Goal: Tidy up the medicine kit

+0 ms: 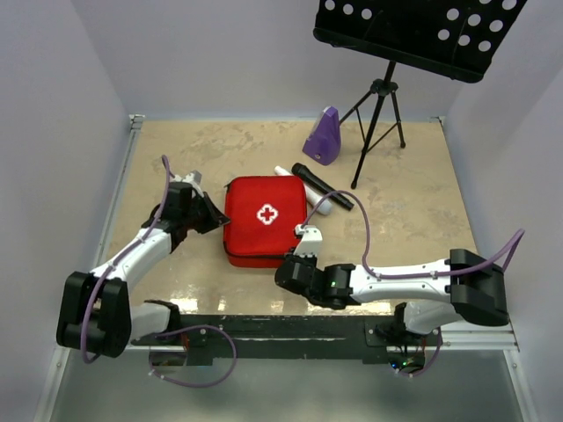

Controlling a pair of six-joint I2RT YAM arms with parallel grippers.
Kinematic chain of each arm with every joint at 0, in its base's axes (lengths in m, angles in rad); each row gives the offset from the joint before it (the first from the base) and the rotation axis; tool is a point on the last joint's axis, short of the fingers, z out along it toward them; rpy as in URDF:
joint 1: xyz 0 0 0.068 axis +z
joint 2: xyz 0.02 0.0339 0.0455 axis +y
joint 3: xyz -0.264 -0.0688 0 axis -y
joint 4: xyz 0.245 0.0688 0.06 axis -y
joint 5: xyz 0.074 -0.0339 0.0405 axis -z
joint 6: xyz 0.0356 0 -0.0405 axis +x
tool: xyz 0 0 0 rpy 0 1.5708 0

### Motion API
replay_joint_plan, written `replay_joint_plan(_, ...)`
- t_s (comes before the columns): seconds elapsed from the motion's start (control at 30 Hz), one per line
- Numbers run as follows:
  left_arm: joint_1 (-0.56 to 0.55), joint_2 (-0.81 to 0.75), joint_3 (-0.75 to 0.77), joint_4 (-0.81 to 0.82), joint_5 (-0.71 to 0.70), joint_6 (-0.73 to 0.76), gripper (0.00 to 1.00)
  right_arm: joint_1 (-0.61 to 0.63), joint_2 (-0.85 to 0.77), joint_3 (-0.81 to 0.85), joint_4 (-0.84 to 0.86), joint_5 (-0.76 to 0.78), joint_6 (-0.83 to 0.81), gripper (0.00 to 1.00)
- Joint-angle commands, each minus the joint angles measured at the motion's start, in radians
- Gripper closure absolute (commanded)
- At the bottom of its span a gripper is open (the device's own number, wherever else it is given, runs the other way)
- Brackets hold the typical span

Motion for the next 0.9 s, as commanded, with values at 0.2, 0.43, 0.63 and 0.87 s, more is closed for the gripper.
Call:
replay_joint_plan(0.2,0.125,0.001,0.198,-0.178,-0.172,0.095,0.5,0.06,0.1,0.085,-0.065,-0.013,-0.096,1.0)
replay_joint_plan(0.43,0.117,-0.418,0.005,-0.299,-0.063,-0.053,0.0,0.06,0.238,0.234,0.038,-0.054,-0.257,1.0)
replay_joint_plan(0.63,0.025,-0.573,-0.136,-0.412,-0.009,-0.152,0.0,0.059,0.355,0.387,0.128,-0.094,-0.441,1.0)
replay_joint_plan(0.87,-0.025,-0.662,-0.207,-0.343,0.003,-0.213,0.0,0.054,0.447,0.532,0.114,-0.117,-0.524,1.0)
